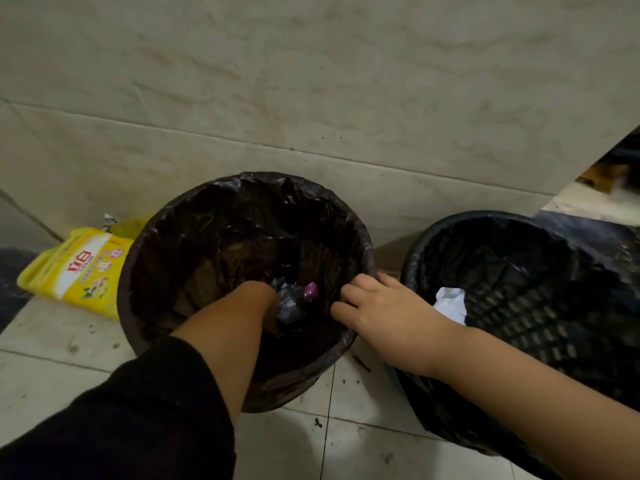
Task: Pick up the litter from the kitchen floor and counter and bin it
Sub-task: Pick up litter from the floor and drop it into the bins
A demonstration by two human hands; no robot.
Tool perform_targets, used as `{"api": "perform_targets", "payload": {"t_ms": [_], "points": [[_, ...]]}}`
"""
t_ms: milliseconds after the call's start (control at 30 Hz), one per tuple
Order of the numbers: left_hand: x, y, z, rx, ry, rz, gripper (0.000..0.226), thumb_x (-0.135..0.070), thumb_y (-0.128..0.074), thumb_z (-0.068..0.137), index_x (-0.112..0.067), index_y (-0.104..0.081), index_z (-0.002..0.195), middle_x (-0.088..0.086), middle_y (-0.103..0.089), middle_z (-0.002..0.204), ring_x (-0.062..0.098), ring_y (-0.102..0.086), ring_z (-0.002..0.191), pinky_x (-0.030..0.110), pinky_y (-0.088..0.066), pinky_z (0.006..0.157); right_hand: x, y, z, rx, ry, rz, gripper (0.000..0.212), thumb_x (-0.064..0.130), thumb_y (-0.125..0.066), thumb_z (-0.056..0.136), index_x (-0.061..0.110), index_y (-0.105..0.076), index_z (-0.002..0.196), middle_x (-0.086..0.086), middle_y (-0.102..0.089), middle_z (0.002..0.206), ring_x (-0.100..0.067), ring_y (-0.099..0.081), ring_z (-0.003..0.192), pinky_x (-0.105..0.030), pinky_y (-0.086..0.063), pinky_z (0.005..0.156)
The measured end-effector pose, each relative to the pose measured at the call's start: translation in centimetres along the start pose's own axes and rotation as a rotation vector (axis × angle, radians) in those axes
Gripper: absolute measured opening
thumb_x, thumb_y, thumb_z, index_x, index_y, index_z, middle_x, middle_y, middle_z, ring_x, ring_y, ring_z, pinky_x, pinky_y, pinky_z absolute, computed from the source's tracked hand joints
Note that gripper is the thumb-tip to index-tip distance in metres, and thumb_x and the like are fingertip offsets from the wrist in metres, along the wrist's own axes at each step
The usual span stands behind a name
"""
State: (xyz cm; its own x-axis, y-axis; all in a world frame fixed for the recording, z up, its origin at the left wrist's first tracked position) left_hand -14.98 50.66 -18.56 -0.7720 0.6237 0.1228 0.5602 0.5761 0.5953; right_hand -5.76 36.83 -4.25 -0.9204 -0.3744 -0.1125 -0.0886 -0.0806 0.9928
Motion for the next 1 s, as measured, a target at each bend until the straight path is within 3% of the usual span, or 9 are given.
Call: {"api": "perform_targets", "payload": {"t_ms": [100,167,233,300,433,567,733,833,1000], "points": [[0.7,1.2,-0.5,0.004,-0.044,-0.106,0.067,-0.046,-0.066,0.082,-0.01,-0.049,0.136,0.011,-0.054,0.137,0.029,-0.053,0.123,0.037,-0.044,0.106,0.0,0.2,-0.1,0.04,-0.008,0.027,0.025,0.013,-0.064,0.065,0.019,-0.066,0.089,0.0,-0.065,0.077,-0.021,-0.063,0.071,-0.029,-0.053,0.059],[0.9,3.8,-1.6,-0.161,-0.068,-0.21,0.055,-0.043,-0.066,0.082,-0.007,-0.06,0.123,0.012,-0.063,0.125,0.028,-0.06,0.111,0.033,-0.049,0.095,-0.1,0.3,0.0,0.119,-0.018,0.039,0.039,0.011,-0.074,0.066,0.016,-0.064,0.104,-0.006,-0.066,0.095,-0.027,-0.063,0.088,-0.036,-0.053,0.07],[0.7,6.6,-4.3,-0.337,-0.073,-0.253,0.043,-0.039,-0.059,0.088,-0.006,-0.06,0.116,0.014,-0.064,0.119,0.03,-0.061,0.108,0.032,-0.048,0.086,-0.2,0.3,-0.2,0.232,-0.047,0.078,0.049,0.015,-0.061,0.083,0.016,-0.049,0.13,-0.012,-0.051,0.132,-0.031,-0.047,0.122,-0.045,-0.044,0.094],[-0.2,9.2,-7.7,-0.489,-0.097,-0.265,0.035,-0.036,-0.056,0.09,-0.009,-0.062,0.111,0.014,-0.065,0.116,0.031,-0.061,0.106,0.034,-0.049,0.087,-0.6,1.2,-0.9,0.228,-0.113,0.162,0.057,0.022,-0.054,0.089,0.019,-0.035,0.142,-0.013,-0.029,0.152,-0.03,-0.028,0.14,-0.047,-0.035,0.108],[-3.5,12.1,-14.3,-0.72,-0.156,-0.297,0.024,-0.032,-0.052,0.09,-0.016,-0.064,0.104,0.011,-0.067,0.112,0.03,-0.062,0.102,0.036,-0.051,0.082,-2.4,3.9,-4.3,0.078,-0.251,0.223,0.058,0.022,-0.051,0.091,0.019,-0.032,0.145,-0.013,-0.023,0.156,-0.03,-0.023,0.143,-0.045,-0.034,0.112],[-11.1,13.3,-19.2,-0.88,-0.288,-0.349,0.023,-0.028,-0.05,0.09,-0.016,-0.065,0.103,0.014,-0.07,0.112,0.033,-0.064,0.103,0.038,-0.053,0.085,-6.2,5.6,-10.8,-0.041,-0.462,0.231,0.05,0.025,-0.048,0.093,0.018,-0.038,0.142,-0.01,-0.034,0.151,-0.031,-0.035,0.136,-0.044,-0.041,0.105],[-22.9,12.7,-22.8,-0.854,-0.488,-0.382,0.023,-0.021,-0.048,0.091,-0.016,-0.063,0.108,0.009,-0.07,0.106,0.031,-0.063,0.095,0.034,-0.048,0.075,-10.3,6.3,-22.3,-0.17,-0.768,0.282,0.04,0.02,-0.047,0.093,0.017,-0.05,0.133,-0.006,-0.05,0.136,-0.029,-0.049,0.12,-0.044,-0.048,0.093],[-28.3,12.1,-25.4,-0.703,-0.535,-0.437,0.023,-0.021,-0.048,0.091,-0.016,-0.062,0.108,0.005,-0.068,0.094,0.028,-0.063,0.087,0.04,-0.052,0.075,-10.5,8.7,-28.8,-0.184,-0.866,0.353,0.035,0.015,-0.05,0.091,0.015,-0.057,0.125,-0.008,-0.058,0.126,-0.03,-0.054,0.112,-0.041,-0.05,0.088],[-32.3,10.6,-32.1,-0.452,-0.48,-0.43,0.023,-0.019,-0.047,0.09,-0.014,-0.066,0.103,0.012,-0.07,0.101,0.032,-0.063,0.096,0.036,-0.051,0.082,-8.9,14.2,-36.1,0.118,-0.985,0.486,0.038,0.017,-0.043,0.094,0.019,-0.048,0.132,-0.008,-0.052,0.13,-0.029,-0.052,0.115,-0.041,-0.05,0.086]]}}
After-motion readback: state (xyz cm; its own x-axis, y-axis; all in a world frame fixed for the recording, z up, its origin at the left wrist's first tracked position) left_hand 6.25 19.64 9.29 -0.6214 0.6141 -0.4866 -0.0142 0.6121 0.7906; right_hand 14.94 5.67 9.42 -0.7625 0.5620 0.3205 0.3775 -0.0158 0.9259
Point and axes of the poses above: each hand's wrist, its own z-axis towards the middle knuckle, its own y-axis out of the back of the hand, x = y × z, the point moved 6 cm from there along z, towards the middle knuckle
